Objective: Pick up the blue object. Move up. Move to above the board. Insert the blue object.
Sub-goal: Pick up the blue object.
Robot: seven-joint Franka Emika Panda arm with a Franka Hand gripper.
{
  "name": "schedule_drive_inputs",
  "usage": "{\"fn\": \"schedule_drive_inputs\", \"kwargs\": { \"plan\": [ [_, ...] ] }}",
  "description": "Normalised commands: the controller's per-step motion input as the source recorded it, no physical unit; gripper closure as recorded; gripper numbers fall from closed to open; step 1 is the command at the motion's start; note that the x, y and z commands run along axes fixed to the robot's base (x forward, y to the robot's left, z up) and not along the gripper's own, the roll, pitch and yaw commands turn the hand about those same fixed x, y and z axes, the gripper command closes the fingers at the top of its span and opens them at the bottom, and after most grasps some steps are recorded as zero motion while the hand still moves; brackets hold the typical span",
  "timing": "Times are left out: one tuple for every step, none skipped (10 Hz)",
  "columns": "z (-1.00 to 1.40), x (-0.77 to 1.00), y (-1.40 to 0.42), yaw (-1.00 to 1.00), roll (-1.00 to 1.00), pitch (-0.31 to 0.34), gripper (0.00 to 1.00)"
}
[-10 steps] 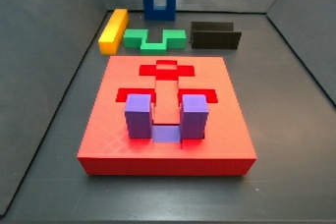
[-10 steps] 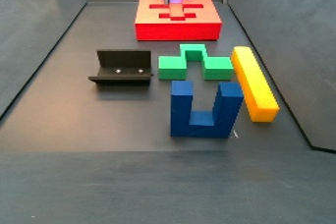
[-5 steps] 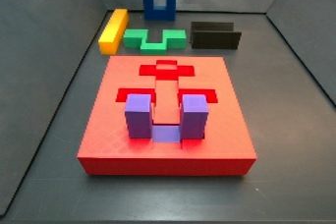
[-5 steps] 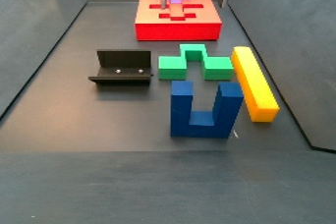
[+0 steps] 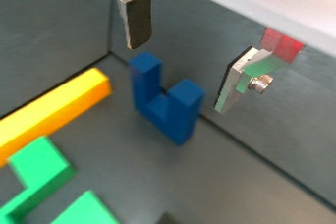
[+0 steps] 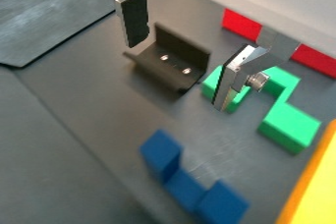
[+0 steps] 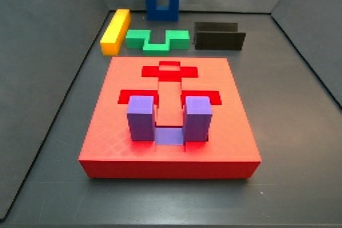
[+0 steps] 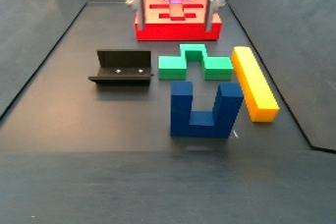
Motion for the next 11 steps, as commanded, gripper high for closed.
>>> {"fn": "schedule_drive_inputs", "kwargs": {
  "plan": [
    [-0.16,0.00,0.67,0.06,-0.08,-0.074,0.00],
    [-0.23,0.00,0.65,0.04,-0.07,-0.103,0.00],
    [-0.30,0.01,0.59,0.02,-0.03,-0.123,0.00],
    [-0.34,0.00,0.57,0.00,-0.01,-0.136,0.00],
    [-0.35,0.04,0.38,0.00,0.00,-0.121,0.00],
    [-0.35,0.22,0.13,-0.01,0.00,-0.100,0.00],
    [-0.33,0.26,0.00,0.00,0.00,-0.069,0.00],
    [-0.31,0.27,0.00,0.00,0.00,-0.067,0.00],
    [-0.31,0.22,0.00,0.00,0.00,-0.074,0.00],
    [-0.30,0.15,0.00,0.00,0.01,-0.076,0.00],
    [-0.30,0.00,0.00,0.00,0.05,-0.090,0.00]
  ]
}}
